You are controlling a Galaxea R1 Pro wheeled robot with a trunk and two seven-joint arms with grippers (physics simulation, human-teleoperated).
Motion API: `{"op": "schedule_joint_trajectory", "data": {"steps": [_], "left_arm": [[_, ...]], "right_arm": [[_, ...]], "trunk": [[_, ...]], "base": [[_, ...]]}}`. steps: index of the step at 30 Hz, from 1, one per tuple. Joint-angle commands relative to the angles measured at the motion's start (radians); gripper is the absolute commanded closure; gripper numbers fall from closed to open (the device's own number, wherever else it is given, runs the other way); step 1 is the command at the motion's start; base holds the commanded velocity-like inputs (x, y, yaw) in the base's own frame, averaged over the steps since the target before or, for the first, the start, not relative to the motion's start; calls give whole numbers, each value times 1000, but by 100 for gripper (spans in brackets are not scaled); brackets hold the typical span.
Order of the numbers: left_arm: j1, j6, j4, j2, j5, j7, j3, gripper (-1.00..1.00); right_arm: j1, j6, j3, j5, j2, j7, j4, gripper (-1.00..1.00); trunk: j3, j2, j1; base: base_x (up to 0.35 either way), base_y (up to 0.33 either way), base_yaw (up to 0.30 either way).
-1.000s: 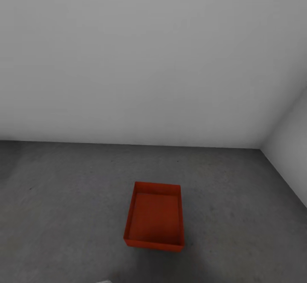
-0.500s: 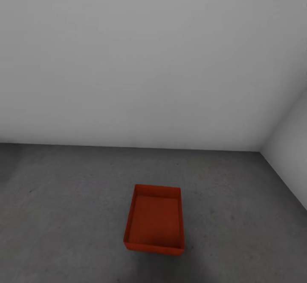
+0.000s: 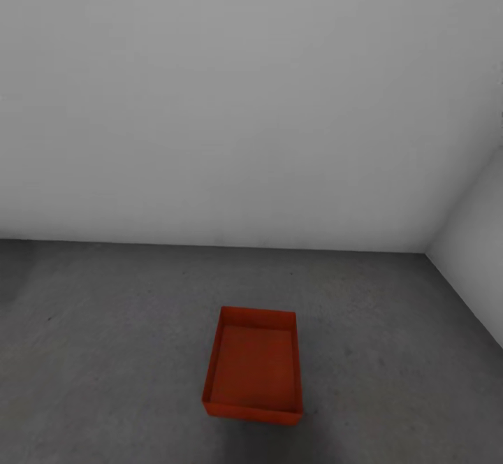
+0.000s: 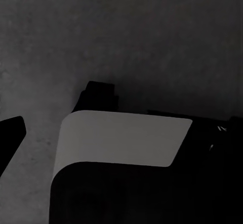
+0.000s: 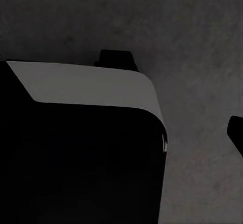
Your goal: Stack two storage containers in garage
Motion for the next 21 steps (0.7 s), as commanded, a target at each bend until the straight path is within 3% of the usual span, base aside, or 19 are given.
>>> {"op": "schedule_joint_trajectory", "data": {"steps": [1, 21], "left_arm": [[-1, 3, 0, 0, 9, 3, 0, -100], [-1, 3, -1, -1, 9, 3, 0, -100]], "right_arm": [[-1, -3, 8, -9, 1, -1, 3, -100], [-1, -4, 9, -7, 2, 0, 2, -100]], "trunk": [[1, 0, 0], [32, 0, 0]], "base": [[0, 0, 0], [0, 0, 0]]}}
